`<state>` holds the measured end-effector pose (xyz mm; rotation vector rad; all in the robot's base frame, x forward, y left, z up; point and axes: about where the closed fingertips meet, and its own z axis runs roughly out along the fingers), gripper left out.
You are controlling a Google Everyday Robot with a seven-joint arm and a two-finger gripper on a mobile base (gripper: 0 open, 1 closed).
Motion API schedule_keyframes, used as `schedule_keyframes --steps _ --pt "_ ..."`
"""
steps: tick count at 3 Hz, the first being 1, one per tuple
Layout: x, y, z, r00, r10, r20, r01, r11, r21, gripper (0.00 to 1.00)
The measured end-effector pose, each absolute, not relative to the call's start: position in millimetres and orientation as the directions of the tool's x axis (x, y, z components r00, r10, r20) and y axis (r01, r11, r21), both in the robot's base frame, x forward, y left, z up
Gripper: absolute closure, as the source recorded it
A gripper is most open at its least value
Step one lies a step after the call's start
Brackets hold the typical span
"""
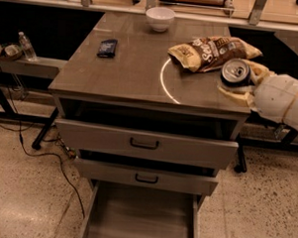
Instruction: Pick pepsi can from bottom drawer and place on counter
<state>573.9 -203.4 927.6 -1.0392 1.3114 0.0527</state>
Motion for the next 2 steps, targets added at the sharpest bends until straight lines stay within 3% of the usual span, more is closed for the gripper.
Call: schedule_keyframes --steps 2 --pt "635 -232 894 0.08 -0.443 -0.893 -0.664 0.644 -0.379 1.0"
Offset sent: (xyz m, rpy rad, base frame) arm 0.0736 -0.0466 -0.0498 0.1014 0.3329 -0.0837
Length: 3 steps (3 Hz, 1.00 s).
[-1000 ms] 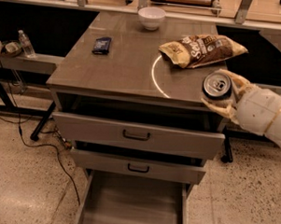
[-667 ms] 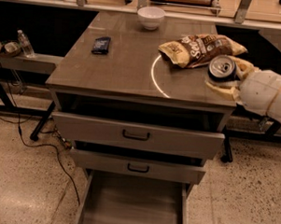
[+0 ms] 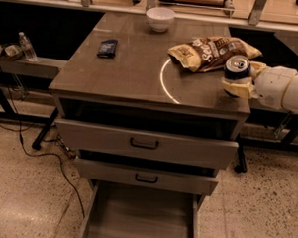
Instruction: Pick pepsi can from bottom drawer and place on counter
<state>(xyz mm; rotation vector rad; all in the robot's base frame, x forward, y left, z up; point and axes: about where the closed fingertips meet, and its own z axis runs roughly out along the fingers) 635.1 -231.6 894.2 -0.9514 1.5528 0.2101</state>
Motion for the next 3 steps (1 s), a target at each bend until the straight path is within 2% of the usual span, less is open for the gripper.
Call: schedule_keyframes --steps 1,3 --pt "641.2 -225.1 884.8 -0.004 -0.388 -0.922 -0.718 0.643 -0.268 0.96" --pt "642.0 -215.5 876.3 -0.098 -0.262 -0.96 -0.738 0.666 -0.106 0.51"
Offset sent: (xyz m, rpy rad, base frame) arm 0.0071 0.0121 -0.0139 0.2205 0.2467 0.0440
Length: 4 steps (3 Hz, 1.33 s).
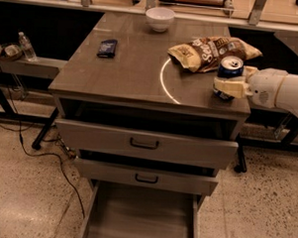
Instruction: Pick pepsi can from bottom drawer and place on counter
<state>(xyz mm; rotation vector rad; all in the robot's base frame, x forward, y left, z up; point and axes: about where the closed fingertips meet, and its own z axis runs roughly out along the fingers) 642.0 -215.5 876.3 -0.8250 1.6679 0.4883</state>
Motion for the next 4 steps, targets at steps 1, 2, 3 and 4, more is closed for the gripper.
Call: schedule_keyframes --steps 1,2,3,4 --pt "642 -215 875 -0.105 -0.248 -0.963 -0.736 0.671 -0.092 0.28" --pt "642 -222 878 -0.093 -0.206 -0.974 -0.715 0.695 -0.078 0.0" --pt "637 -249 913 0.016 -0.133 -0.991 -0.654 0.749 -0.111 0.0" --pt "613 -298 968 0.174 -0.093 -0.98 -0.543 0.821 -0.174 0.0"
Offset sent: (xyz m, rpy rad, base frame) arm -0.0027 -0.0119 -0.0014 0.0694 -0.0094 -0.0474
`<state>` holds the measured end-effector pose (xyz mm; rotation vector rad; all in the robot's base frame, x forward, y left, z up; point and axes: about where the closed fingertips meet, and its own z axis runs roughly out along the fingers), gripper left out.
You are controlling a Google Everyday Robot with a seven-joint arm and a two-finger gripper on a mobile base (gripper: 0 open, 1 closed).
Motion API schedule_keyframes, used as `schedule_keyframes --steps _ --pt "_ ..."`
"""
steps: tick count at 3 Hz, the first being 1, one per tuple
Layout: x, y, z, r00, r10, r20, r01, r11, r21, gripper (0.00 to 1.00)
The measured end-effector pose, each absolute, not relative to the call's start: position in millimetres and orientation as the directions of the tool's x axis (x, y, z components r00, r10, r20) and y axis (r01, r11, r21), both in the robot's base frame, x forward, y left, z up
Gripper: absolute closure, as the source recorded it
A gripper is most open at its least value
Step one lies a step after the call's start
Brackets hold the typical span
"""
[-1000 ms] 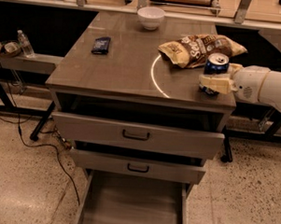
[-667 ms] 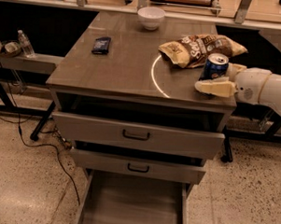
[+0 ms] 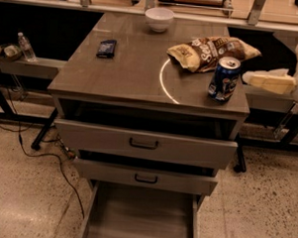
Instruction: Pick pepsi can from bottom drawer and place on counter
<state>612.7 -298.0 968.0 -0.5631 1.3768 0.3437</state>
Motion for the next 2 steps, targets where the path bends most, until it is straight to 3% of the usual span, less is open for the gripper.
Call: schedule_keyframes --steps 1,2 --pt "568 -351 1036 0.357 -0.107 -0.928 -0.403 0.879 -0.256 0.0" --pt "548 -349 1073 0.449 -0.139 -0.883 -0.356 0.878 -0.32 0.0"
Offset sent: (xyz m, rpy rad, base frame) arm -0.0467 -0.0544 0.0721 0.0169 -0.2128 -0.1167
